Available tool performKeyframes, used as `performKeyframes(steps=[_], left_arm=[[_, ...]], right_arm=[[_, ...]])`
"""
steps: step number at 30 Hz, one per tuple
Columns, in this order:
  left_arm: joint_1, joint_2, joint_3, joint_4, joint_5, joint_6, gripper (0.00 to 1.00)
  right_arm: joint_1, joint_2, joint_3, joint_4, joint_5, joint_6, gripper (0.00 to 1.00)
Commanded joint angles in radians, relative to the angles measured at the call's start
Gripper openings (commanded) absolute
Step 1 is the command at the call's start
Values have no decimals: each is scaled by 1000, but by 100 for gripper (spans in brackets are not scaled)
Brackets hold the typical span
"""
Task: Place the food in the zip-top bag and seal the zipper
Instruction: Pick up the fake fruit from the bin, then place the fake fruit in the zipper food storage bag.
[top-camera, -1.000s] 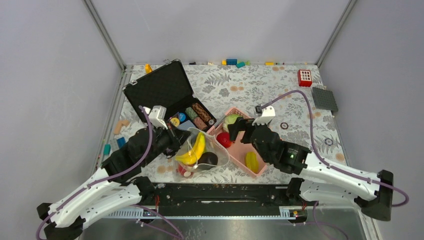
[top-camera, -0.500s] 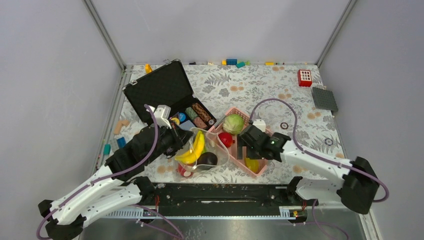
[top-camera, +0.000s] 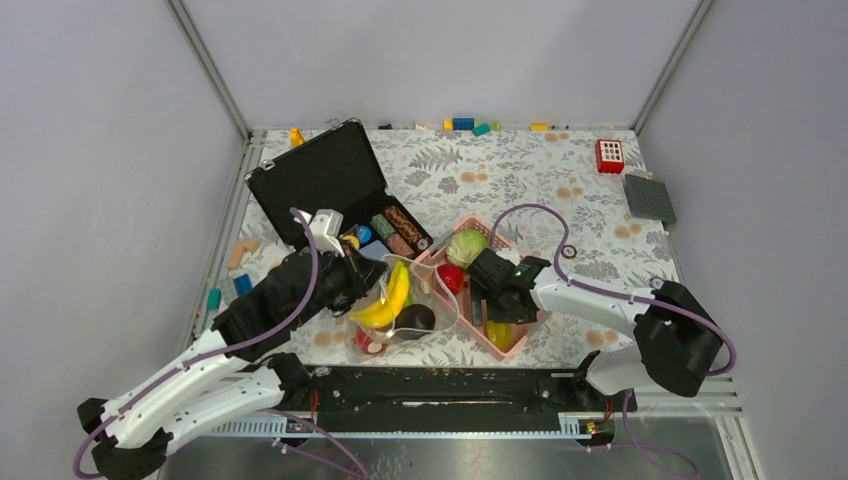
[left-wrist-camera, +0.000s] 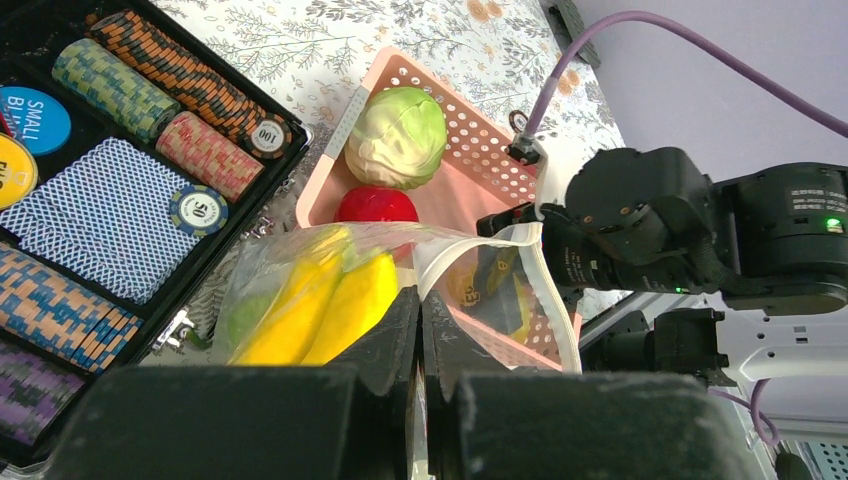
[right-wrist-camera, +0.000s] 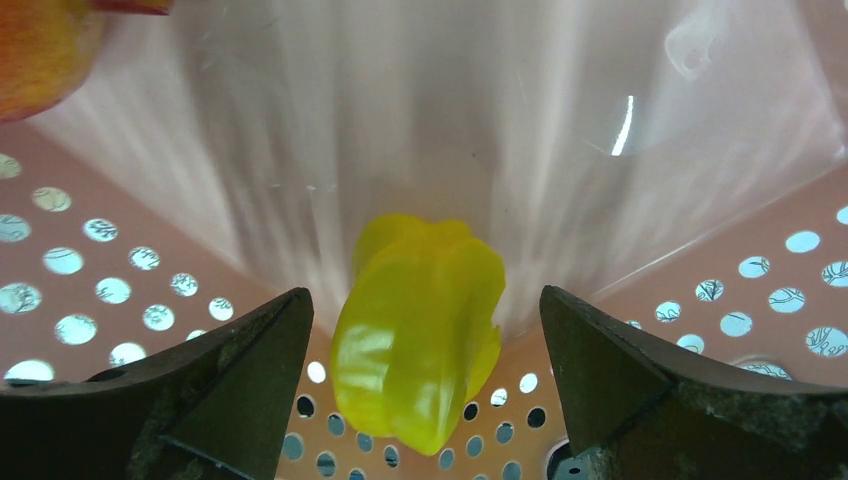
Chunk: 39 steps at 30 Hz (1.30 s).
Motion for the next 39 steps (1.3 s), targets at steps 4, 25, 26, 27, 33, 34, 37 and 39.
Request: performKeyframes(steps=[4, 25, 26, 27, 33, 34, 37, 39], left_arm=[[-1, 33, 14, 80, 19, 22, 0], [-1, 26, 9, 92, 31, 27, 0], [-1, 25, 8, 93, 31, 27, 0], [-1, 24, 8, 93, 31, 28, 0], [-1, 21, 2, 106, 44, 29, 0], [-2, 22, 1, 107, 45, 29, 0], [-2, 21, 0, 106, 47, 25, 0], [-1, 16, 0, 104, 46, 23, 0]], right_arm=[[-4, 67, 20, 0, -23, 21, 79], [-4, -579, -53, 400, -81, -234, 36], [-4, -614, -70, 474, -152, -236, 36], [-4, -639, -83, 546, -222, -232, 36], [1, -573, -43, 824, -500, -189, 39], [6, -540, -33, 857, -522, -180, 40], [65, -440, 21, 895, -540, -202, 39], [128, -372, 68, 850, -483, -270, 42]])
